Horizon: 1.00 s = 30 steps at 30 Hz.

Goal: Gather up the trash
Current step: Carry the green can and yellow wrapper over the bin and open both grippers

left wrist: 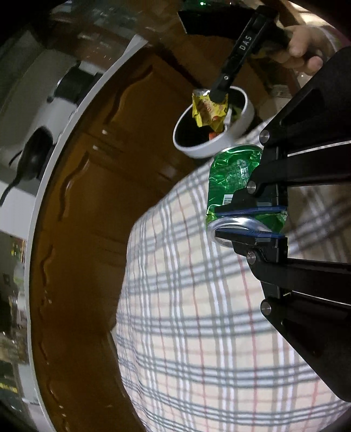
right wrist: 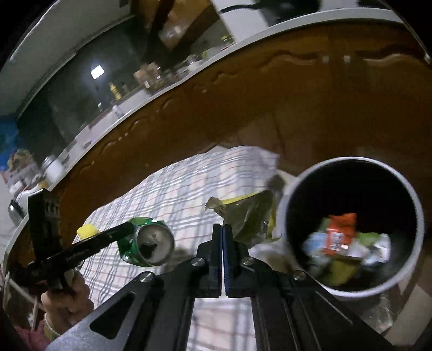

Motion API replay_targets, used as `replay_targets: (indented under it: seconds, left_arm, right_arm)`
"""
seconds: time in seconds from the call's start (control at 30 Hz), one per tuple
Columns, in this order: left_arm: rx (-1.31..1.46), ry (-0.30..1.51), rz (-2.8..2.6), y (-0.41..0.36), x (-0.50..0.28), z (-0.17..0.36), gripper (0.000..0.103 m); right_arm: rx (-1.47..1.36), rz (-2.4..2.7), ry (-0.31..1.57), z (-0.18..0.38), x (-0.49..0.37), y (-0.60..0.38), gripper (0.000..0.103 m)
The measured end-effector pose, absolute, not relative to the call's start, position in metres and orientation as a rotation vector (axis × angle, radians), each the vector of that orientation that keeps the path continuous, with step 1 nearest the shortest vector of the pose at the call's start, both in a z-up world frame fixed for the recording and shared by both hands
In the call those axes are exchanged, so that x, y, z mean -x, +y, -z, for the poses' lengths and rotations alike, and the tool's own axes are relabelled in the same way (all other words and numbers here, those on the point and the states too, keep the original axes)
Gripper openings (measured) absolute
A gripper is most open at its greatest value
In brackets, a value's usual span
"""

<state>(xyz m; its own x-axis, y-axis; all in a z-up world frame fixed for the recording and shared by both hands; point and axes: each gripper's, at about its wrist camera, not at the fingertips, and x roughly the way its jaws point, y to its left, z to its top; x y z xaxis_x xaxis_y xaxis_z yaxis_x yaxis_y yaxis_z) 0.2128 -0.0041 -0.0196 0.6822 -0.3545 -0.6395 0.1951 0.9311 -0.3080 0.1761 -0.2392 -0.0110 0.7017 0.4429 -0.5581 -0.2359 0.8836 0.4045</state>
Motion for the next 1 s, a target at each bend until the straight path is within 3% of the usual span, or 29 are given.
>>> replay_targets:
  seconds: [0.4,1.0]
  left_arm:
    - [0.171,0.765,0.399,-0.076,-0.224,0.011,0.008]
    - [0.076,0.762,0.455,-0.163,-0.252,0.002,0.008]
  right_arm:
    - [-0.403,-0.251,0.673,0.020,-0.159,-0.314,0.000]
    - [-0.446,-0.235,0.664,0.028,-0.165,-0.346,0.000]
